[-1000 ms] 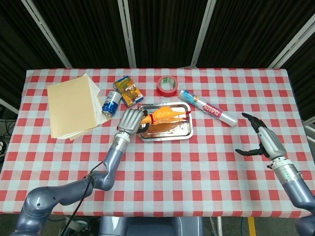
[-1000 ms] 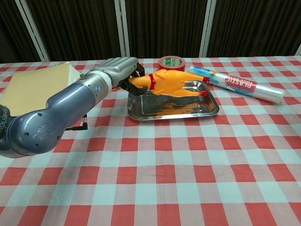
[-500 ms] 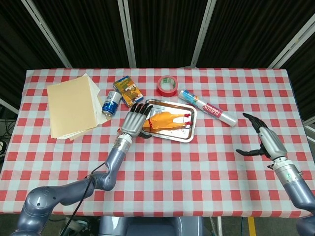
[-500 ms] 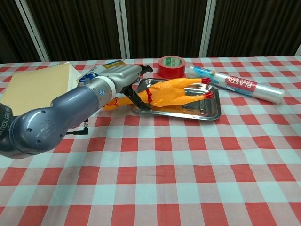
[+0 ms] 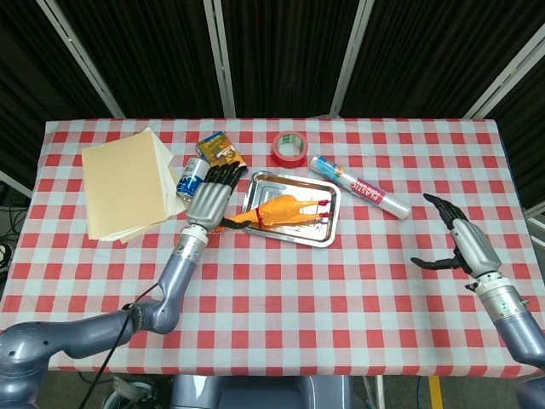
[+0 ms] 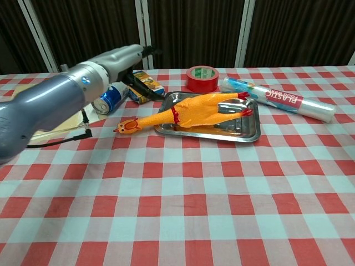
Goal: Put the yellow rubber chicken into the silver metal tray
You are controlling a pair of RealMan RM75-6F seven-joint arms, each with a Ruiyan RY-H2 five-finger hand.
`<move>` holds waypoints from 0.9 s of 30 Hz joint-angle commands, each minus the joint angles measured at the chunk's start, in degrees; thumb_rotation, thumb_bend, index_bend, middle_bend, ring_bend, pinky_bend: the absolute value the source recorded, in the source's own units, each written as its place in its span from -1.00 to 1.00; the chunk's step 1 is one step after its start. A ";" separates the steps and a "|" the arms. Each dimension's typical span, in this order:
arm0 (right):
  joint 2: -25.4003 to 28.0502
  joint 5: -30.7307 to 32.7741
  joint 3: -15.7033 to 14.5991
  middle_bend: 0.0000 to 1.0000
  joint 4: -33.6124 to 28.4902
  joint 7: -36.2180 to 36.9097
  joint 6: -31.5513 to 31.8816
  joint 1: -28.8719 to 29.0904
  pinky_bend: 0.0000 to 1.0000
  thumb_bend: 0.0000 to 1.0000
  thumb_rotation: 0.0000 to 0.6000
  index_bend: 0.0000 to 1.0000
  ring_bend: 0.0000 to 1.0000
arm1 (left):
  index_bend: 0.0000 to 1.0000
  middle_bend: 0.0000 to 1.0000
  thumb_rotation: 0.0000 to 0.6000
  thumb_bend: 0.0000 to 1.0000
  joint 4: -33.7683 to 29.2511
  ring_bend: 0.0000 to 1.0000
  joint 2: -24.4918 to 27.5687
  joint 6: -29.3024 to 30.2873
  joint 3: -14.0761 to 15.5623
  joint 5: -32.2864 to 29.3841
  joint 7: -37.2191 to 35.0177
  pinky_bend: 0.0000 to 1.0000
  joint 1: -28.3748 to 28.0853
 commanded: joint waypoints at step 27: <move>-11.70 -0.91 -3.51 -0.85 8.97 -31.07 24.01 -11.74 -0.97 -0.70 1.00 -1.00 -1.00 | -0.71 -0.83 1.00 -0.77 -33.98 -1.00 37.88 30.66 21.94 23.08 -14.43 -0.99 37.98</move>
